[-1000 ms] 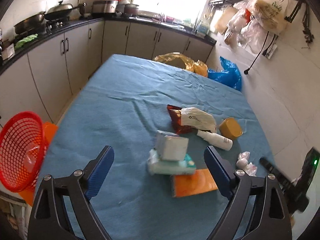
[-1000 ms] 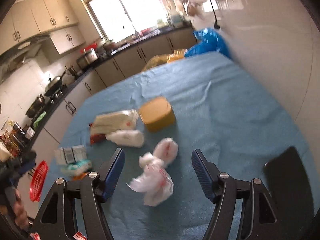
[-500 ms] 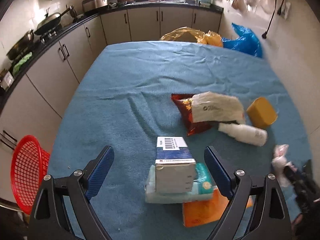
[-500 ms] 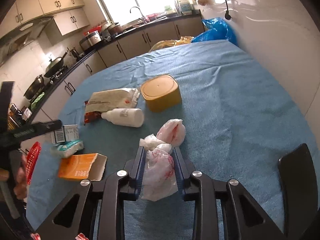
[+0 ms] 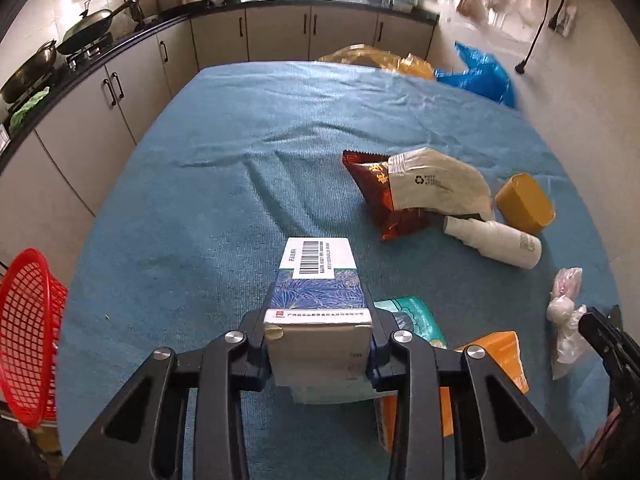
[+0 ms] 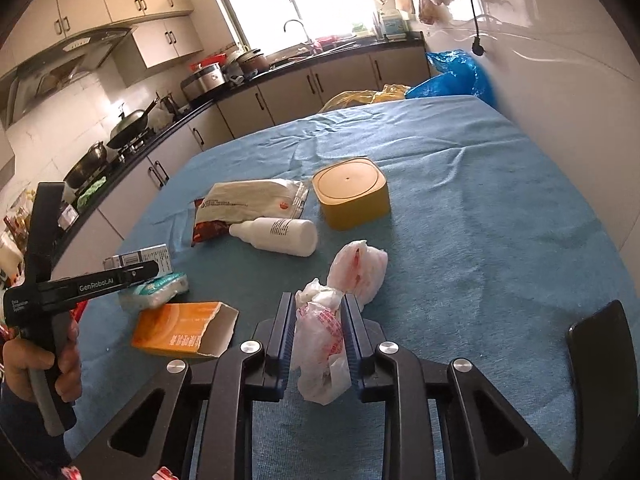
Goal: Collect trash
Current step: 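Grasp the white barcode box with the left tool while the right tool grasps the white plastic bag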
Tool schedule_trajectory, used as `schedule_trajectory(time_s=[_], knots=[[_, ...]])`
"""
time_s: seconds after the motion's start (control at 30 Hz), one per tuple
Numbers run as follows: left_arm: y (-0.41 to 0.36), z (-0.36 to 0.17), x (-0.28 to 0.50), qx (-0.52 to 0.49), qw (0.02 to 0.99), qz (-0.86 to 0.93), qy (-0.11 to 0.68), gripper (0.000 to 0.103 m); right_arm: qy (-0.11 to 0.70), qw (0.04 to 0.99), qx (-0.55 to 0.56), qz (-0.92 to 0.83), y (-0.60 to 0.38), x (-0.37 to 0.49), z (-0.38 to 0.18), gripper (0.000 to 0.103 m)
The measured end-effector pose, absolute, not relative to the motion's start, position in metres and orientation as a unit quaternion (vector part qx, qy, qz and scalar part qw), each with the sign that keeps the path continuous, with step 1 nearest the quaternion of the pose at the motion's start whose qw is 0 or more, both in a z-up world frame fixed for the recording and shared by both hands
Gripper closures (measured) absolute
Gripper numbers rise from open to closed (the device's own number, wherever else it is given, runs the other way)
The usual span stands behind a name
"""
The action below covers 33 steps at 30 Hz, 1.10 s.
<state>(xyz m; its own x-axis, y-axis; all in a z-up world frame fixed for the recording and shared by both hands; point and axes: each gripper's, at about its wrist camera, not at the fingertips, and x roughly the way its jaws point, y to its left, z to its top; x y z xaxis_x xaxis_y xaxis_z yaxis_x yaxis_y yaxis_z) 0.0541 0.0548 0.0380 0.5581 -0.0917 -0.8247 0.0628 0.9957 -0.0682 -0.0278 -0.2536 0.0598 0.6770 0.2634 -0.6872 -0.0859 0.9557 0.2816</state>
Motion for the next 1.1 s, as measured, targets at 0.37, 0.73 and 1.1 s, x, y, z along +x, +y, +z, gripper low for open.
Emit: schedule_trajectory(time_s=[0.37, 0.73, 1.1], knots=[[0.088, 0.062, -0.005, -0.061, 0.931, -0.029, 0.358, 0.07, 0.396, 0.911, 0.079, 0.089, -0.242, -0.028, 0.055, 0.062], [0.099, 0.058, -0.05, -0.08, 0.944, -0.024, 0.32, 0.07, 0.42, 0.903, 0.07, 0.057, -0.243, -0.024, 0.042, 0.068], [0.097, 0.045, -0.057, -0.088, 0.947, -0.029, 0.308, 0.07, 0.266, 0.951, 0.03, 0.152, -0.208, -0.072, 0.088, 0.073]])
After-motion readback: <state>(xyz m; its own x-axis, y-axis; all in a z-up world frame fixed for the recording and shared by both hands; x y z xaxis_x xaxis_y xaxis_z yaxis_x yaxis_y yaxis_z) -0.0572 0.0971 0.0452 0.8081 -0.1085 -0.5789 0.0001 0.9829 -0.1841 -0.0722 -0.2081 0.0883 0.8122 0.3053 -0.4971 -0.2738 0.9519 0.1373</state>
